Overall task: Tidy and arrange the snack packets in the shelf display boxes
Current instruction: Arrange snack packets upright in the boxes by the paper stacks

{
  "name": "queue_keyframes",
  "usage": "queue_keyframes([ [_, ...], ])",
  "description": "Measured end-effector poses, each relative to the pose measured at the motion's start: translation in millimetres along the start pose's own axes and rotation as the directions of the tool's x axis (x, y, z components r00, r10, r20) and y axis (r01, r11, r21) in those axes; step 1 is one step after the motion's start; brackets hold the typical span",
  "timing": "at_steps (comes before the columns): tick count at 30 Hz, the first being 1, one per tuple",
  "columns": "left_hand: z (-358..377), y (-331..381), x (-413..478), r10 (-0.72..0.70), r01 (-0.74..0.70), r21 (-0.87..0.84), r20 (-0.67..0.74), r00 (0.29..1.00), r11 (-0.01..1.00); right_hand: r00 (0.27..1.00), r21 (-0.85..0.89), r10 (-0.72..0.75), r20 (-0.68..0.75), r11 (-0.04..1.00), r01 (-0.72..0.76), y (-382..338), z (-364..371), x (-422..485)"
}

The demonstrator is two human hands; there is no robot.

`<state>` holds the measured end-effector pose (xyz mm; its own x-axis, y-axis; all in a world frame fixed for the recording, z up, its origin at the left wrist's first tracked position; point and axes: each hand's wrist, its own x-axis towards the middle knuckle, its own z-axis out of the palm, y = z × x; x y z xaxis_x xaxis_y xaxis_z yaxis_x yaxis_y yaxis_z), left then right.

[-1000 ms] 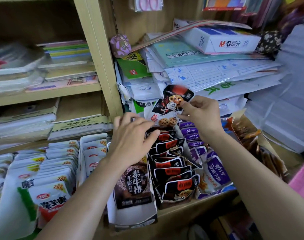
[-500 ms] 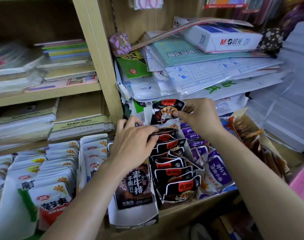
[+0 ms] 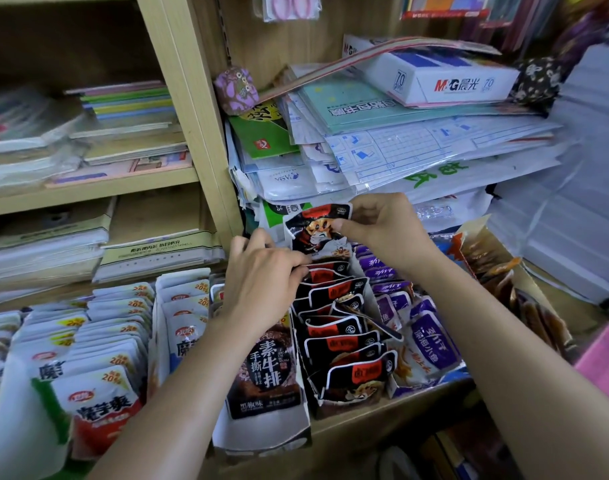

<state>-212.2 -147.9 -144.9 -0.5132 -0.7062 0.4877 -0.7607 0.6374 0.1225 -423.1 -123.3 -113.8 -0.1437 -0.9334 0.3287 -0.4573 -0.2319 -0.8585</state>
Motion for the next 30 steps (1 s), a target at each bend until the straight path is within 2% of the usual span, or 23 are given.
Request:
queue_keyframes([
  [3, 5.6, -2.1, -1.3, 0.048, -0.051, -0.049, -0.066, 0.997, 0.997, 1.000, 0.179, -0.009, -0.023, 0.984, 0.013, 0.2, -1.2, -0.7],
  [6, 8.6, -6.6, -5.1, 0.097, -0.120, -0.150, -0.151, 0.984, 0.981, 0.997, 0.152, -0.050, -0.062, 0.987, 0.059, 4.7, 2.4, -0.9],
  [8, 10.1, -10.1, -7.2, 0.129, -0.161, -0.168, -0.184, 0.974, 0.973, 0.999, 0.129, -0.014, -0.039, 0.992, 0.019, 12.1, 5.6, -2.0],
  [10, 10.5, -12.4, -8.6, 0.138, -0.173, -0.175, -0.194, 0.971, 0.969, 1.000, -0.015, 0.005, 0.003, 1.000, -0.005, 20.8, 9.3, -2.6],
  [13, 10.6, -11.4, -9.7, 0.133, -0.164, -0.165, -0.188, 0.973, 0.972, 0.999, -0.308, -0.013, 0.046, 0.951, 0.026, 25.5, 13.3, -0.2],
  [15, 10.7, -9.3, -10.0, 0.124, -0.157, -0.166, -0.195, 0.973, 0.973, 0.999, -0.312, -0.008, 0.049, 0.950, 0.023, 18.7, 11.4, 0.1],
  [19, 12.2, -7.9, -10.6, 0.119, -0.160, -0.163, -0.235, 0.965, 0.974, 0.997, -0.168, -0.082, -0.005, 0.983, 0.080, 5.1, 6.1, -2.1],
  [21, 13.8, -7.3, -11.8, 0.119, -0.167, -0.164, -0.268, 0.956, 0.972, 0.997, -0.127, -0.074, -0.024, 0.989, 0.070, 3.2, 9.4, -0.2],
  [24, 17.5, -5.0, -13.8, 0.090, -0.152, -0.185, -0.306, 0.948, 0.971, 0.995, -0.236, -0.096, -0.034, 0.968, 0.085, 5.3, 15.6, 2.9],
  [27, 20.5, -4.5, -14.0, 0.051, -0.123, -0.214, -0.316, 0.947, 0.969, 0.994, -0.406, -0.100, 0.031, 0.908, 0.104, 10.1, 20.6, 4.5],
  [30, 20.4, -4.5, -13.9, 0.027, -0.090, -0.198, -0.298, 0.954, 0.976, 0.994, -0.446, -0.078, 0.071, 0.889, 0.102, 10.6, 21.3, 5.8],
])
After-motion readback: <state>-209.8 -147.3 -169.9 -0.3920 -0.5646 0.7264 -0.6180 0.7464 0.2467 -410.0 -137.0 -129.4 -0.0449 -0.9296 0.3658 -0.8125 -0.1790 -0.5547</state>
